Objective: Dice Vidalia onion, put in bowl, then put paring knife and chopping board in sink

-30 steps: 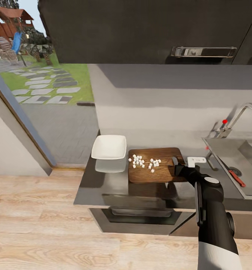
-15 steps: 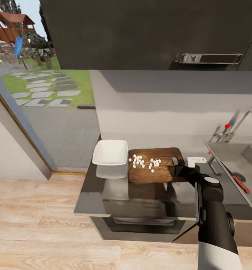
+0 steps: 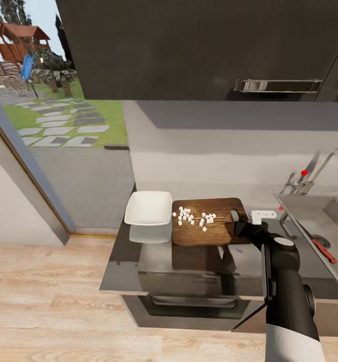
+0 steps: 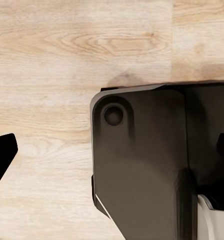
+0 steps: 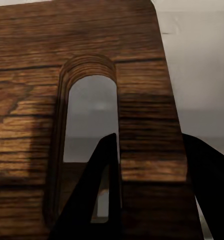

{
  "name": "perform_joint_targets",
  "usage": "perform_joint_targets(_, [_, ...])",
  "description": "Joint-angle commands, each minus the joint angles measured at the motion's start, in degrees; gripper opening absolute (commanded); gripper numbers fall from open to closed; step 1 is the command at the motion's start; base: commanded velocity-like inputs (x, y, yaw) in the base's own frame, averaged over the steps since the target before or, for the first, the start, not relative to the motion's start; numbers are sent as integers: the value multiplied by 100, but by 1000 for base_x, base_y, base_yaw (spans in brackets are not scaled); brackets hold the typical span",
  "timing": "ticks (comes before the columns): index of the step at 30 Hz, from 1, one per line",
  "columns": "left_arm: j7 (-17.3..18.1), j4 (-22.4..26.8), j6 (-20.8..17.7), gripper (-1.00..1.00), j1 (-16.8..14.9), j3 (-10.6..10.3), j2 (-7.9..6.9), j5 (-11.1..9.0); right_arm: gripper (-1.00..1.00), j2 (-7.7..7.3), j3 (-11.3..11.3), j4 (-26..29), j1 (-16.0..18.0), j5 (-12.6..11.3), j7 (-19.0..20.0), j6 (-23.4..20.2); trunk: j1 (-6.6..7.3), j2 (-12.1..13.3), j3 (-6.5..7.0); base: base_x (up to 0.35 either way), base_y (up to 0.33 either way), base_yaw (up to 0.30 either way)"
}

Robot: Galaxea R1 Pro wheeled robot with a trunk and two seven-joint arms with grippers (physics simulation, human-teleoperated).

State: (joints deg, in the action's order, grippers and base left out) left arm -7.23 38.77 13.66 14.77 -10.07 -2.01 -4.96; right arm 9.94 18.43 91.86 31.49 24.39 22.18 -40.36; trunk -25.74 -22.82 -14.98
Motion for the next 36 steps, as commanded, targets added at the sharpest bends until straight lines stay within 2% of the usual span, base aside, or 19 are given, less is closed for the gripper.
perform_joint_targets(1, [-51,8,12,100,0,-48,-10,-52,-100,6,12,8,6,57,58,-16,-4,-10,0,0,0,0])
perform_joint_targets(36, [-51,8,10,100,0,-48,-10,-50,-100,6,7,9,6,57,58,-24,-4,-10,313,82,51,0])
